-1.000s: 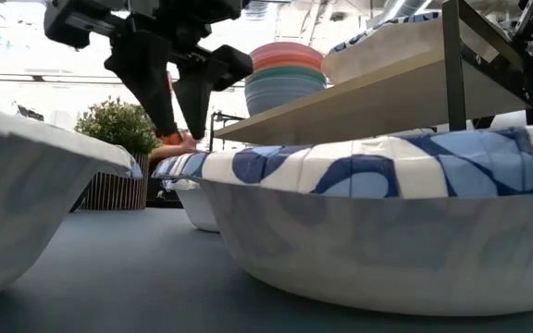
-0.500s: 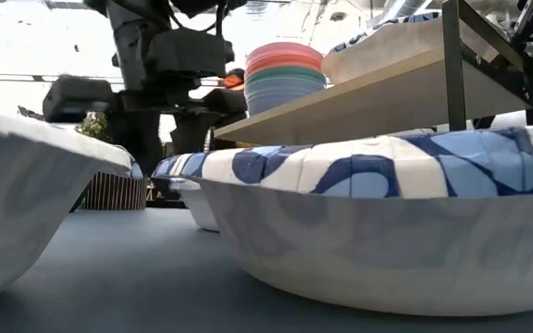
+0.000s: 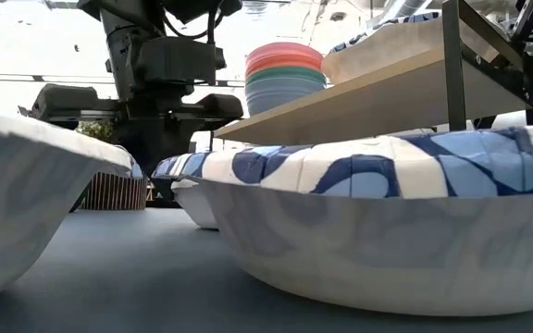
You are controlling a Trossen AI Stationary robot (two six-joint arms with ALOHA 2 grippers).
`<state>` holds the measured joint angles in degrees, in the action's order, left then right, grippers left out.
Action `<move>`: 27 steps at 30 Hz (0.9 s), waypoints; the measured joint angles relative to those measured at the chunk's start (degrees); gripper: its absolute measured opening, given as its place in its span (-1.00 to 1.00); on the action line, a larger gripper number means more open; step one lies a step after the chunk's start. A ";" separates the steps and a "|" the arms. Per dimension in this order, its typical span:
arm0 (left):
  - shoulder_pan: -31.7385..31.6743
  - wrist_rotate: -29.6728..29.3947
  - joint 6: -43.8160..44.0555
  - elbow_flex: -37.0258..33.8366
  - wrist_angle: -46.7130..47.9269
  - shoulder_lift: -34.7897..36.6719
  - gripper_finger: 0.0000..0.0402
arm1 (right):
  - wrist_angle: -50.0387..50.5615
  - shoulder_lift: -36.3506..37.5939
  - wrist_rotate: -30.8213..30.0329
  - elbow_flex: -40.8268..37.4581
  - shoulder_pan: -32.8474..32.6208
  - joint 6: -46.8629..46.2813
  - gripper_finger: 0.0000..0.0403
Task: Place and stack plates onto a shelf
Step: Stack the white and blue plate on the shelf
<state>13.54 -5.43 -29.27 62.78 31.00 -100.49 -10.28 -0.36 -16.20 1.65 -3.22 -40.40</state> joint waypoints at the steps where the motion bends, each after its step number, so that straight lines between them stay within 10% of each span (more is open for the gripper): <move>1: 0.00 -0.08 0.46 0.00 -0.08 0.00 -0.96 | 0.00 0.00 -0.12 0.00 0.00 -0.09 -0.71; 27: 8.63 -2.83 46.43 13.92 21.52 10.64 -1.00 | -1.03 0.01 -1.33 -0.02 0.00 -1.67 -0.71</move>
<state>22.17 -8.26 17.16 76.70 52.52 -89.85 -11.32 -0.35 -17.54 1.63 -3.22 -42.07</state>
